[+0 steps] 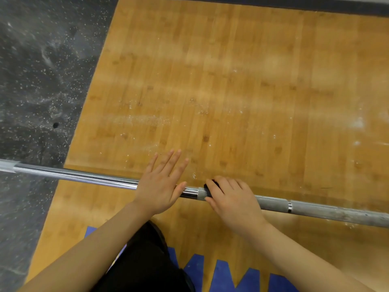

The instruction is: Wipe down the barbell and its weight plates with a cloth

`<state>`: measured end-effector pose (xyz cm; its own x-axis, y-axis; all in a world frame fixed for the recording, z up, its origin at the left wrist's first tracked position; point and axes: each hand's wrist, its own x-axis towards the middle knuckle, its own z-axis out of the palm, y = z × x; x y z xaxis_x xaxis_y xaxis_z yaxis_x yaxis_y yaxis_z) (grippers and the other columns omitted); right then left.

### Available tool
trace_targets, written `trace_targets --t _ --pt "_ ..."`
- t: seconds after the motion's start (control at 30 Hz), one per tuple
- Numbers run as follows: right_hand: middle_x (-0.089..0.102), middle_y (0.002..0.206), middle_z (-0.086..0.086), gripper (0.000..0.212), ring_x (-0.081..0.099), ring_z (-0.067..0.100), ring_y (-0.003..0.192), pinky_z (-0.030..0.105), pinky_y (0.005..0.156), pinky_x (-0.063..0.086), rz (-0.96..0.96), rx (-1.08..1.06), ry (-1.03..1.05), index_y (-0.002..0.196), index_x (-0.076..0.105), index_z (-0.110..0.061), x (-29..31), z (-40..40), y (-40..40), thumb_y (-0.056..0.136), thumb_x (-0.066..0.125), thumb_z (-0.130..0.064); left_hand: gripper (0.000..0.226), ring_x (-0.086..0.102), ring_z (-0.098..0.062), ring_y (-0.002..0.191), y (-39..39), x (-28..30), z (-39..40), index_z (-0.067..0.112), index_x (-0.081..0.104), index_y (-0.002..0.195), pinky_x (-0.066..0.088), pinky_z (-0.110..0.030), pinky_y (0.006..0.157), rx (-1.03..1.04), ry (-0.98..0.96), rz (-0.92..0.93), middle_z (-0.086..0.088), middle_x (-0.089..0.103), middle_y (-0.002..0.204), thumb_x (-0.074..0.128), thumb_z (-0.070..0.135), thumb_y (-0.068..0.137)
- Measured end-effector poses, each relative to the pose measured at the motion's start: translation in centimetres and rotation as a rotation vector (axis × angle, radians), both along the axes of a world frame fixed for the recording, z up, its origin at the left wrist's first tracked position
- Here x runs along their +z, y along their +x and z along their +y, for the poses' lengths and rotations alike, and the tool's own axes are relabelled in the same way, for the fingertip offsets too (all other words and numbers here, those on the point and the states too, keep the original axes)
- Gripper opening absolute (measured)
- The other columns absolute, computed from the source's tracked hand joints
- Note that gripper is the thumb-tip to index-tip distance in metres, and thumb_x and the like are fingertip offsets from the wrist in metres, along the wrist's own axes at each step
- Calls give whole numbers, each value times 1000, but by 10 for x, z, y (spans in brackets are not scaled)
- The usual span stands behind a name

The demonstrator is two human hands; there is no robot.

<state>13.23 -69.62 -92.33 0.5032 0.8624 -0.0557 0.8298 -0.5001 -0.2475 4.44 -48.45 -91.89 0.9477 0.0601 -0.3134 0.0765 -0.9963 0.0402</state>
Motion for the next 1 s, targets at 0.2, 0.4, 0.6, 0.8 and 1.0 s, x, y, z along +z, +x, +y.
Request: trace_targets --t 0.2,0.4,0.6,0.8,1.0 --pt "66 107 7 45 65 26 83 38 72 52 -85 -46 7 116 64 -11 -1 -61 21 96 38 -41 63 25 -26 145 3 -1 4 19 30 150 16 -52 116 40 1 47 -9 31 155 8 52 101" --pt "66 101 12 46 64 29 75 38 64 52 -171 -86 82 112 69 -6 1 -90 52 93 43 -39 65 20 -26 147 21 -2 11 23 22 152 12 -51 118 68 10 68 -8 28 157 2 55 99" --pt "63 107 21 46 63 39 82 45 67 54 -131 -329 201 121 61 3 11 -97 79 94 51 -33 69 27 -28 145 61 13 -2 22 30 150 15 -47 117 -9 1 -15 -11 33 155 -4 52 99" --pt "62 111 19 45 63 37 89 45 74 53 -191 -421 207 123 62 -1 2 -114 91 95 45 -31 59 29 -27 144 109 2 -88 22 38 148 20 -47 114 -346 -101 -75 -10 32 155 17 51 101" --pt "63 121 9 40 59 28 113 48 101 43 -272 -392 185 126 63 -12 -12 -109 101 98 43 -32 62 30 -27 144 134 -12 -77 19 34 150 26 -48 112 -474 -41 -99 -11 30 156 20 54 102"
